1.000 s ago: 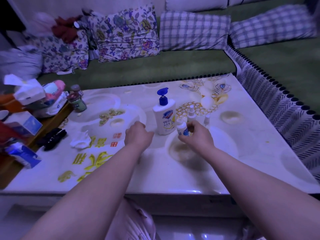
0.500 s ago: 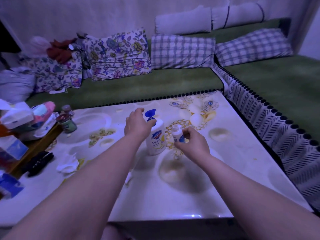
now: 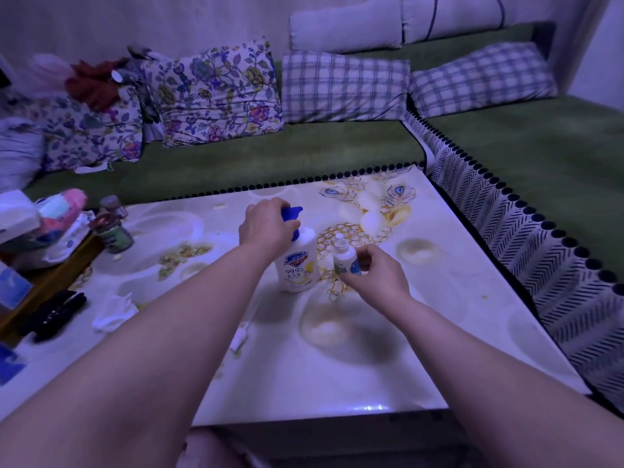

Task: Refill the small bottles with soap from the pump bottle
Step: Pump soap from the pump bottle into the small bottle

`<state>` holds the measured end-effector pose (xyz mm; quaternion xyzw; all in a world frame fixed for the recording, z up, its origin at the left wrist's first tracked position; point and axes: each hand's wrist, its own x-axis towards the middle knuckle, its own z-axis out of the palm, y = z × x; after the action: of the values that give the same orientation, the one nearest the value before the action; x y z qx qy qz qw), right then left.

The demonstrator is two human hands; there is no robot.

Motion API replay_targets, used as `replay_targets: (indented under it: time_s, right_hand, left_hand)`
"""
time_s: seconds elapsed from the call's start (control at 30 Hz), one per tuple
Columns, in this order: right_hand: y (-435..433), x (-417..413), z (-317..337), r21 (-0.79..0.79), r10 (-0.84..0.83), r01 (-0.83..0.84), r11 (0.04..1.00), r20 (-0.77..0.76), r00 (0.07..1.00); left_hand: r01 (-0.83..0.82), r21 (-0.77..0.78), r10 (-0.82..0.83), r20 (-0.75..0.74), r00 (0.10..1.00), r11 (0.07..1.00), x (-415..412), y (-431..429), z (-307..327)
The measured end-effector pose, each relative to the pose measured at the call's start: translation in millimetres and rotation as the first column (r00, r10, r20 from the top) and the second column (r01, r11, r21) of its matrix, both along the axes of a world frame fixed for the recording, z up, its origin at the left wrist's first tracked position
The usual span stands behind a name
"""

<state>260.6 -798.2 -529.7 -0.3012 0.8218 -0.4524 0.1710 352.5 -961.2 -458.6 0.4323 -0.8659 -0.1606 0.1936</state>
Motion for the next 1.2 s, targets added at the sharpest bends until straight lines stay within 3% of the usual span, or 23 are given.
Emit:
replay_targets:
  time_s: [0.3,0.53,0.7,0.87,1.2]
  right_hand:
    - [20,8,4,-0.01,-0.026,0.026,1.0,-0.001,1.0]
    - [22,13,12,-0.045,0.007,-0.007,0.999,0.009,1.0]
    - [15,13,15,-0.041,0.01,-0.009,0.999,0.023,1.0]
    - [5,10,17,-0.036,0.0,0.001,0.999,0.016,1.0]
    - [-1,5,12,-0.055,-0.012,0.012,0.998,0.01,1.0]
  left_hand:
    - [0.247,0.22,-0.223,-0.125,0.967,0.944,14,18,4]
    - [0.322,0.321,-0.273,-0.188,0.943,0.891,22,26,2]
    - [0.297,0.447,-0.15,-0.334,0.93,0.844,18,35,6]
    - [0.092,0.464,0.051,-0.287,0.957,0.881,0,35,2]
    - [0.118,0.489,0.038,-0.298,0.954,0.864,-7,32,-4]
